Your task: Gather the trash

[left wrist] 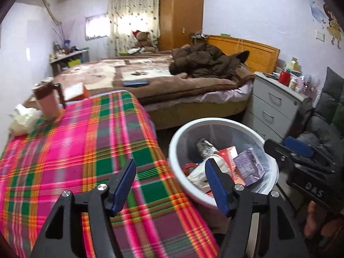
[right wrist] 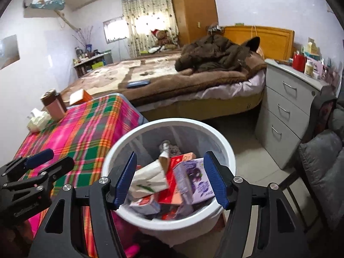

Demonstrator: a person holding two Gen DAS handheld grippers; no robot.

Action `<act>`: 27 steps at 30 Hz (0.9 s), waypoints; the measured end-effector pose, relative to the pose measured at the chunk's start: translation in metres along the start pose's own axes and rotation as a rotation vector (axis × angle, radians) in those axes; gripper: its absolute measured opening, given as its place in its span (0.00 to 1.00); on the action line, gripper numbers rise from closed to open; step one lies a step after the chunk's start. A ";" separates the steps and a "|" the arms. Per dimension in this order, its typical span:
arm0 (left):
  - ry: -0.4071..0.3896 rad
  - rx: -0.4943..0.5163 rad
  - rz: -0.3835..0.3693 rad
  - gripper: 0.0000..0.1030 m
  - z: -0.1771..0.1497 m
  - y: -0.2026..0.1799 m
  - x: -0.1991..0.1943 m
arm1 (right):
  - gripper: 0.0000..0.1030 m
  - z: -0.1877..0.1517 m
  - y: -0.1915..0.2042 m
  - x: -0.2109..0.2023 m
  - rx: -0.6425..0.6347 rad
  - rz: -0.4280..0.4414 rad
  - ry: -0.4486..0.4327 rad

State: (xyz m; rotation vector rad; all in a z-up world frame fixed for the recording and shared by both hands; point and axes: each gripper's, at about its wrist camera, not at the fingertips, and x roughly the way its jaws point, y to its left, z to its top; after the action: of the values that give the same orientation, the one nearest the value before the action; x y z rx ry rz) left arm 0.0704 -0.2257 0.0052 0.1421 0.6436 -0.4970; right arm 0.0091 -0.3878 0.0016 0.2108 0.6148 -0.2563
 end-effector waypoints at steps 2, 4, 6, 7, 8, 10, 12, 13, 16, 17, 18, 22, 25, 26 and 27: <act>-0.016 -0.012 0.009 0.68 -0.005 0.004 -0.010 | 0.64 -0.005 0.006 -0.010 -0.010 0.019 -0.020; -0.033 -0.013 0.028 0.70 -0.010 0.007 -0.019 | 0.64 -0.009 0.010 -0.017 -0.017 0.022 -0.035; -0.052 -0.018 0.036 0.72 -0.015 0.010 -0.028 | 0.64 -0.010 0.014 -0.022 -0.020 0.031 -0.049; -0.061 -0.023 0.035 0.72 -0.018 0.012 -0.033 | 0.64 -0.012 0.015 -0.025 -0.016 0.037 -0.055; -0.069 -0.029 0.036 0.72 -0.021 0.014 -0.037 | 0.64 -0.013 0.016 -0.028 -0.013 0.043 -0.060; -0.083 -0.041 0.043 0.72 -0.024 0.018 -0.044 | 0.64 -0.017 0.018 -0.031 -0.007 0.049 -0.064; -0.097 -0.031 0.095 0.72 -0.027 0.018 -0.049 | 0.64 -0.020 0.022 -0.032 -0.009 0.054 -0.064; -0.104 -0.027 0.119 0.72 -0.029 0.019 -0.052 | 0.64 -0.022 0.024 -0.033 -0.015 0.052 -0.066; -0.116 -0.042 0.100 0.72 -0.035 0.023 -0.060 | 0.64 -0.026 0.031 -0.037 -0.035 0.047 -0.080; -0.118 -0.043 0.104 0.72 -0.036 0.023 -0.063 | 0.64 -0.028 0.034 -0.039 -0.038 0.049 -0.084; -0.123 -0.042 0.117 0.72 -0.037 0.023 -0.065 | 0.64 -0.030 0.036 -0.041 -0.040 0.049 -0.088; -0.146 -0.042 0.145 0.72 -0.043 0.025 -0.075 | 0.64 -0.036 0.043 -0.047 -0.048 0.058 -0.105; -0.148 -0.054 0.139 0.72 -0.046 0.027 -0.078 | 0.64 -0.038 0.045 -0.048 -0.049 0.063 -0.106; -0.144 -0.058 0.139 0.72 -0.047 0.028 -0.078 | 0.64 -0.038 0.045 -0.048 -0.048 0.065 -0.106; -0.143 -0.062 0.139 0.72 -0.048 0.029 -0.079 | 0.64 -0.038 0.045 -0.047 -0.045 0.067 -0.103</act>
State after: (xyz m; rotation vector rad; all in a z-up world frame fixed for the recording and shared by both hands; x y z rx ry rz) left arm 0.0044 -0.1558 0.0145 0.0905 0.5048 -0.3495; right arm -0.0348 -0.3266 0.0046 0.1731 0.5095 -0.1873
